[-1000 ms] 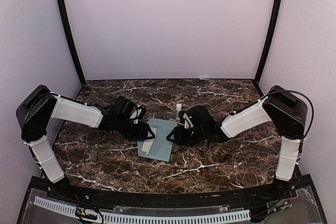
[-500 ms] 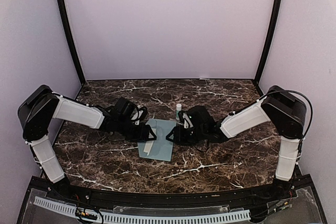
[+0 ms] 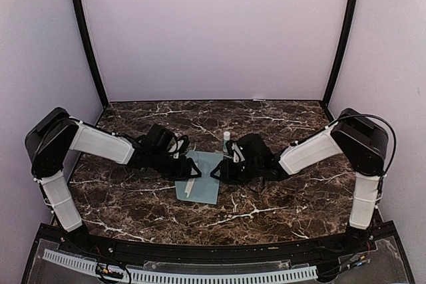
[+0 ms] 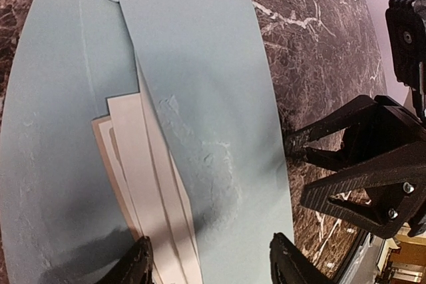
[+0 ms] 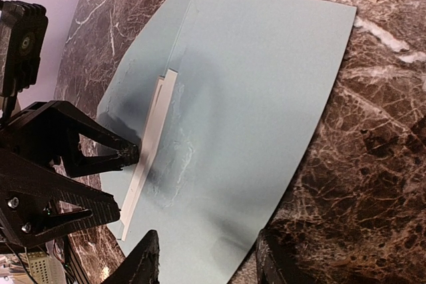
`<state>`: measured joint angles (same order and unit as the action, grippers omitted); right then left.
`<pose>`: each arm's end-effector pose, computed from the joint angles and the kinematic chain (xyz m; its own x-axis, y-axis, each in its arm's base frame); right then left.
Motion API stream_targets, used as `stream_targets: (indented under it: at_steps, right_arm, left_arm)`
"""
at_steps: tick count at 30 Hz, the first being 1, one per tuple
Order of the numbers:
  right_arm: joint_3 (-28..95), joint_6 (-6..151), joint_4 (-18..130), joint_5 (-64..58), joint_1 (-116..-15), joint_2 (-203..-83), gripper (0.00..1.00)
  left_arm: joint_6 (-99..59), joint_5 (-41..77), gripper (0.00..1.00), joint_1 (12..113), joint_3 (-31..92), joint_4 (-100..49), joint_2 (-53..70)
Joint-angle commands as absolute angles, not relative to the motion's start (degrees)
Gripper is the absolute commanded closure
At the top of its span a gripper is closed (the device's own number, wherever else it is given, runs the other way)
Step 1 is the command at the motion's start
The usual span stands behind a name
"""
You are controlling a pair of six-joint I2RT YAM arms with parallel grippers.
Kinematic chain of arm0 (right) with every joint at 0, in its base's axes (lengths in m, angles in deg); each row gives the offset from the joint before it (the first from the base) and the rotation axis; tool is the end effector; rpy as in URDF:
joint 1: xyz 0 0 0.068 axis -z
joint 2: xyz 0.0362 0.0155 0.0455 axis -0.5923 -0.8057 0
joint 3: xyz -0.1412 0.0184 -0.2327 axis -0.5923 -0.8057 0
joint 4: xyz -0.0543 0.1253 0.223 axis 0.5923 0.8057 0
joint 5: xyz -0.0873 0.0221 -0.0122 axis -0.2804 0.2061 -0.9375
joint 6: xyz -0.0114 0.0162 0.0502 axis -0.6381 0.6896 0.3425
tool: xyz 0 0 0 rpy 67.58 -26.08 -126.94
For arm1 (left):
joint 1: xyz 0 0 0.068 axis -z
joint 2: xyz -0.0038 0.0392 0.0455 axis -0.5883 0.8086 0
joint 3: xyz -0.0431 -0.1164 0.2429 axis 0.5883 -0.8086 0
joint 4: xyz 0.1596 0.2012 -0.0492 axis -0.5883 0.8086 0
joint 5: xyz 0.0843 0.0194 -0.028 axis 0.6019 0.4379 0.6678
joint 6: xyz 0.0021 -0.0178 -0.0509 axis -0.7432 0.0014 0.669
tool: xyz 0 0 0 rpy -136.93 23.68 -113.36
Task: Place the letter into the envelope and seal it
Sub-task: Place the letter in the envelope.
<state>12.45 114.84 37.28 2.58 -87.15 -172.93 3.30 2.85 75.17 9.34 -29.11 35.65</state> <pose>0.2379 0.3044 0.1218 -0.9094 0.0483 -0.4131 -0.2745 0.6766 0.6833 0.2648 -0.2334 0.1415 -0.9049 0.0640 -0.4208 0.3420 0.6981 -0.6291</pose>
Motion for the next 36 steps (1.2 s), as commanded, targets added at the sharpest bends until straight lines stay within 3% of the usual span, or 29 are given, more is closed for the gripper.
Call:
stream_targets:
  at_steps: [1, 28, 36]
  right_arm:
    - [13.1, 115.1, 37.9, 2.9, -87.0, -175.0, 0.54]
    - [13.2, 114.8, 37.8, 2.8, -87.0, -175.2, 0.54]
    - [12.9, 113.8, 40.0, 0.0, -86.8, -172.7, 0.53]
  left_arm:
    - [4.3, 1.0, 0.42, 76.1, 9.1, -29.9, 36.8]
    - [5.6, -0.6, 0.42, 77.2, 9.8, -32.3, 37.8]
    - [1.2, 9.4, 0.4, 77.3, 11.8, -24.4, 31.6]
